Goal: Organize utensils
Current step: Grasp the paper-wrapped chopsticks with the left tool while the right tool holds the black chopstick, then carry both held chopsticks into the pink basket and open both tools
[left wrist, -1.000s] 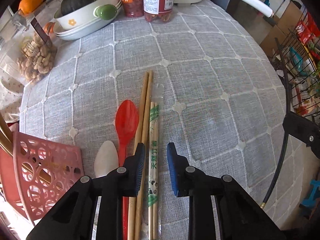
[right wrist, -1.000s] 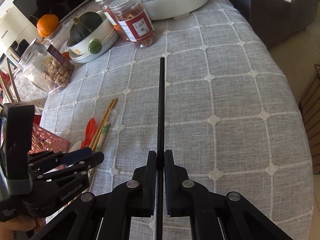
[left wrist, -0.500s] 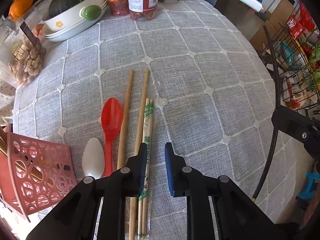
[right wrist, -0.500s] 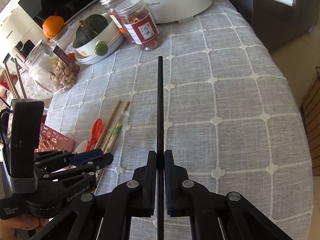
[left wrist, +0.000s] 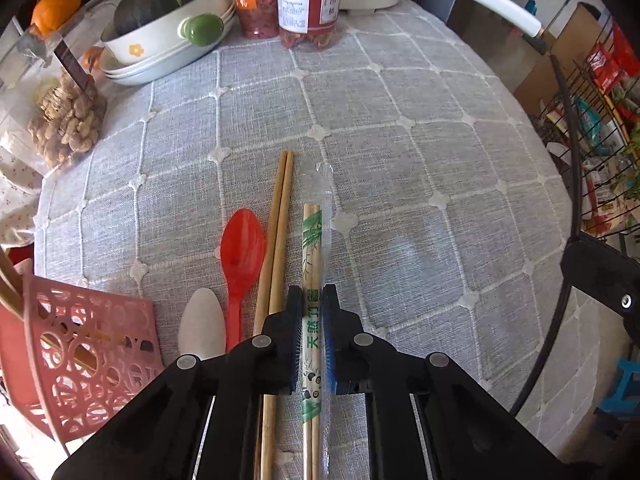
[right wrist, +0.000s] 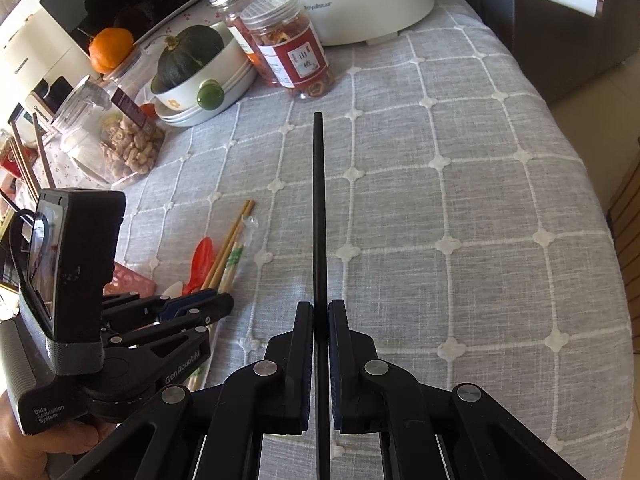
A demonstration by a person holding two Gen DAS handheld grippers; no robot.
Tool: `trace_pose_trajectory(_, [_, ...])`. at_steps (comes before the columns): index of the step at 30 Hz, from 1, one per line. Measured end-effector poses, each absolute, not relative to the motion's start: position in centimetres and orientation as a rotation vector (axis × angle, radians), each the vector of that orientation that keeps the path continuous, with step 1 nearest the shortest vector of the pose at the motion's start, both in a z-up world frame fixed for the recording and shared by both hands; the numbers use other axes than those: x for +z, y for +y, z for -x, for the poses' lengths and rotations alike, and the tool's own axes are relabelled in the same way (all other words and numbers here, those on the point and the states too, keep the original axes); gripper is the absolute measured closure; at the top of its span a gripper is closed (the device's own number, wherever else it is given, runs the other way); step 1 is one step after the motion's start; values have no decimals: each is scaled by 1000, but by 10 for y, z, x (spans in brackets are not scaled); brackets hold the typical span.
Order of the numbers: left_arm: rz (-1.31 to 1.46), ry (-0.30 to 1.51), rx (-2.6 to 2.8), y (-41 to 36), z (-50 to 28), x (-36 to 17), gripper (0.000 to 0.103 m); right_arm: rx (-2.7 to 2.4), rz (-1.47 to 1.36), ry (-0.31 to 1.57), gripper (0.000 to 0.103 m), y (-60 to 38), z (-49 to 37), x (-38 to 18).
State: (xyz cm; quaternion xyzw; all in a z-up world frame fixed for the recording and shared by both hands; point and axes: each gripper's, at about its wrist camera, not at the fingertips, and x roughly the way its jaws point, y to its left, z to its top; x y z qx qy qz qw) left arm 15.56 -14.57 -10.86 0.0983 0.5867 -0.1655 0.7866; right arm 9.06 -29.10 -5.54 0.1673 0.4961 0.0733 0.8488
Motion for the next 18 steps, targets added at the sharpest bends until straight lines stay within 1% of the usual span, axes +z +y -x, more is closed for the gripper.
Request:
trace_pose_trajectory(5, [-177, 1117, -440, -126, -121, -51, 92, 190, -320, 965, 98, -273, -80, -26])
trace_pose_trajectory(11, [-106, 907, -460, -86, -78, 20, 92, 225, -255, 825, 98, -245, -65, 16])
trace_pose_trajectory(18, [-19, 612, -367, -26, -61, 85, 92, 270, -206, 675, 98, -212, -56, 60])
